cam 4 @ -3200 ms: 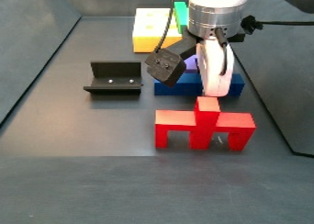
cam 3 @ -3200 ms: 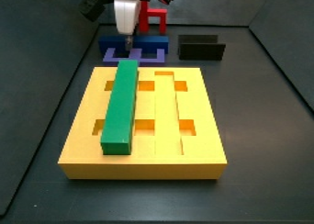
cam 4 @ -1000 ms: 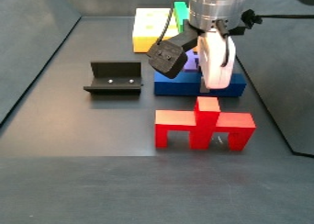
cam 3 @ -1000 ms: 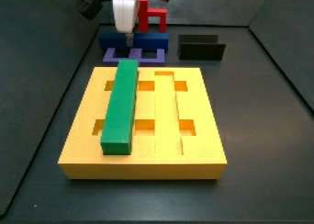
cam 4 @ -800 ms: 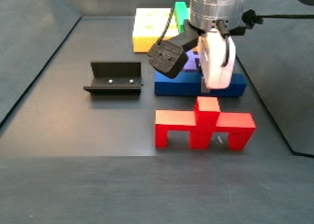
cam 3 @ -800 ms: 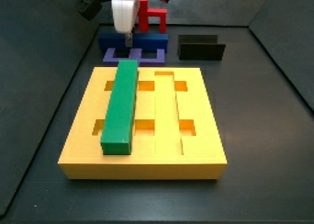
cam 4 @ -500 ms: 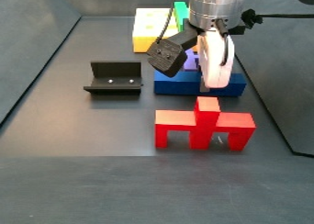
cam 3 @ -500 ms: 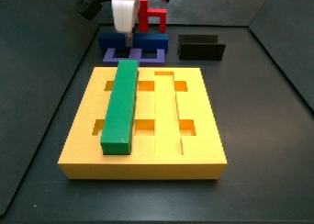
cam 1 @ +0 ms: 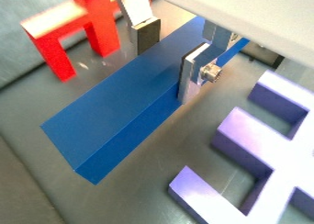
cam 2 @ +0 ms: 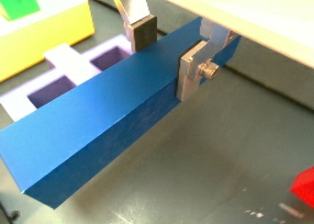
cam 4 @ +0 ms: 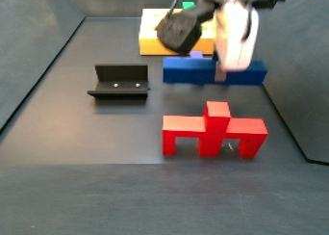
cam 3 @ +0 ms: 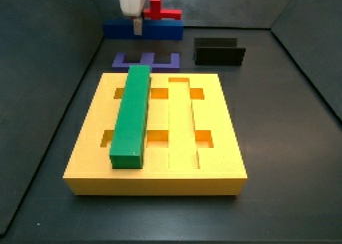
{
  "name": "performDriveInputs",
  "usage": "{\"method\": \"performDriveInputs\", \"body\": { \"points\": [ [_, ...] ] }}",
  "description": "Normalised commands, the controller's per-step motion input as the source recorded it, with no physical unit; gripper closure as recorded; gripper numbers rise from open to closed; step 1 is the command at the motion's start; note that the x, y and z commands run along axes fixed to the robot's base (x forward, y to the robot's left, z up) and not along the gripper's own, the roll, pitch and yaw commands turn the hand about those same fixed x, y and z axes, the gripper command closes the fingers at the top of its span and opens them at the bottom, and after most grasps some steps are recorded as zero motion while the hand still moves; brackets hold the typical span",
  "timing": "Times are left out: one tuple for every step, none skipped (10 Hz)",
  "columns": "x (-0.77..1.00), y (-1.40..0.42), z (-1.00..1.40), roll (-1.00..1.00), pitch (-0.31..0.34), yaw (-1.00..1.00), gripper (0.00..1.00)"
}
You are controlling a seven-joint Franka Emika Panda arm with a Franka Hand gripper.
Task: Pick up the blue object. Move up. Move to above the board. Insert the blue object.
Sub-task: Move to above the board.
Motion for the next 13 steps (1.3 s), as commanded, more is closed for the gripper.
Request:
{"method": "performDriveInputs", "body": {
  "points": [
    [0.00, 0.00, 1.40, 0.00, 0.000, 0.00, 1.00],
    [-0.01, 0.00, 1.40, -0.01, 0.021, 0.00, 1.00],
    [-0.03, -0.01, 1.40, -0.02, 0.033, 0.00, 1.00],
    [0.00, 0.00, 1.40, -0.04, 0.002, 0.00, 1.00],
    [0.03, 0.00, 1.40, -0.05, 0.016, 0.00, 1.00],
    [0.03, 0.00, 1.40, -0.07, 0.060, -0.01, 1.00],
    [0.01, 0.00, 0.80, -0.07, 0.051, -0.01, 1.00],
    [0.03, 0.01, 0.33, -0.07, 0.041, 0.00, 1.00],
    [0.38, -1.40, 0.19, 0.01, 0.013, 1.00, 1.00],
    [0.37, -1.40, 0.18, 0.02, 0.014, 1.00, 1.00],
    [0.38, -1.40, 0.19, 0.03, 0.022, 1.00, 1.00],
    [0.40, -1.40, 0.19, 0.02, 0.027, 1.00, 1.00],
    [0.41, -1.40, 0.19, 0.02, 0.035, 1.00, 1.00]
  ]
}}
